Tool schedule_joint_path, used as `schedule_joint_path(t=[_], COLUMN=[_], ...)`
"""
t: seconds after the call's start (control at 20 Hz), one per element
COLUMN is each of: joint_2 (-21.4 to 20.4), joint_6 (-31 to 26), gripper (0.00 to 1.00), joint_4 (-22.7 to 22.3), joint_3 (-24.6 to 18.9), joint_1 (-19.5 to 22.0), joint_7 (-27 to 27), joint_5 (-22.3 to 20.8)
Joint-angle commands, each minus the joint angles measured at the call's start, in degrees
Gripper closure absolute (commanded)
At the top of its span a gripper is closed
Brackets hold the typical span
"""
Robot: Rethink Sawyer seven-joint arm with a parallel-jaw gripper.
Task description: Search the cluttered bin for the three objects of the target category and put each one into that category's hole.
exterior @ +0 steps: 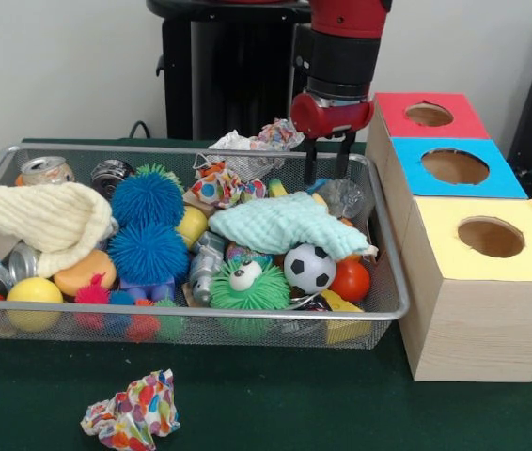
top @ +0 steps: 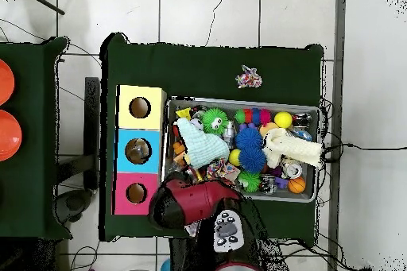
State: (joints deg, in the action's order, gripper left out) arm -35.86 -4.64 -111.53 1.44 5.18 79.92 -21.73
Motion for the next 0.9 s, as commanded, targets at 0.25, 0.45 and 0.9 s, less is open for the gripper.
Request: schedule_joint_path(t=[0.25,0.45,0.9], joint_2=[0.9,1.2,3.5], joint_6=[2.0,2.5,5.7], gripper=[0.0,0.0,0.0], joint_4=[0.3,0.3,0.1], joint_3=[-0.4,-0.2,0.4], joint_1=[-1.5,-1.6,-1.8], joint_7=[13.3,13.1,13.4], joint_5=[4.4,4.9,4.4])
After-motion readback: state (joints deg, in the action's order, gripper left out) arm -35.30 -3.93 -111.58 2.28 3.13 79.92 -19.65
